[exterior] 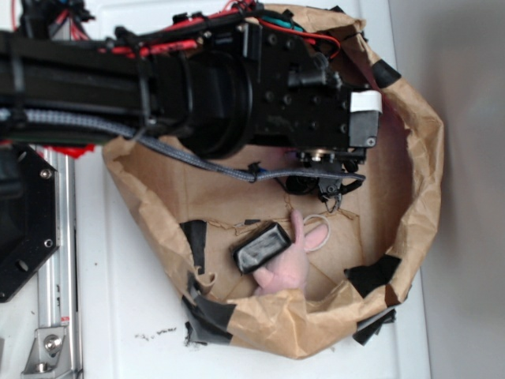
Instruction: Grab the wood chip.
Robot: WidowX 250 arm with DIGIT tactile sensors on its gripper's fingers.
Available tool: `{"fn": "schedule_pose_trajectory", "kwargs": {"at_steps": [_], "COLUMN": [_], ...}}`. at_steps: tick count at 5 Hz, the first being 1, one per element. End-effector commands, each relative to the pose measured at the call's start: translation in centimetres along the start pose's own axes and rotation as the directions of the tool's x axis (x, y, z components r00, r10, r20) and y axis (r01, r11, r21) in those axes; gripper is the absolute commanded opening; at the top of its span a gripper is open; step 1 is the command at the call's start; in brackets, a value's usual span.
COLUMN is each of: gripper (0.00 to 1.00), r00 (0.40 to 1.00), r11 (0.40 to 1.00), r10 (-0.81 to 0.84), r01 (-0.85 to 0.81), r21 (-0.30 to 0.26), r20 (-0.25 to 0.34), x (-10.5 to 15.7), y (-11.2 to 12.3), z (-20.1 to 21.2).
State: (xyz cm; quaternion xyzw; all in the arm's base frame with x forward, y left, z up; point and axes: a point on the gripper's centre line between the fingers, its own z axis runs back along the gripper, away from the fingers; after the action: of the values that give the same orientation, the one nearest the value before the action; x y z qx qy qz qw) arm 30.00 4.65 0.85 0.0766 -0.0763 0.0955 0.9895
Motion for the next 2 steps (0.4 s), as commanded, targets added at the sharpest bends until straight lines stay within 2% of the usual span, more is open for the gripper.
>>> {"fn": "schedule_pose_trajectory", "kwargs": {"at_steps": [1, 2], "gripper": [0.00, 0.00], "r00": [0.998, 0.963], "r11": [1.000, 0.962], "r10": [-0.015, -0.259], "r01": [0.016, 0.250], "r21": [0.003, -0.111], "r20": [-0.059, -0.072], "x": [-1.1, -3.2], "y": [1.6, 1.5], "z": [0.1, 5.5]}}
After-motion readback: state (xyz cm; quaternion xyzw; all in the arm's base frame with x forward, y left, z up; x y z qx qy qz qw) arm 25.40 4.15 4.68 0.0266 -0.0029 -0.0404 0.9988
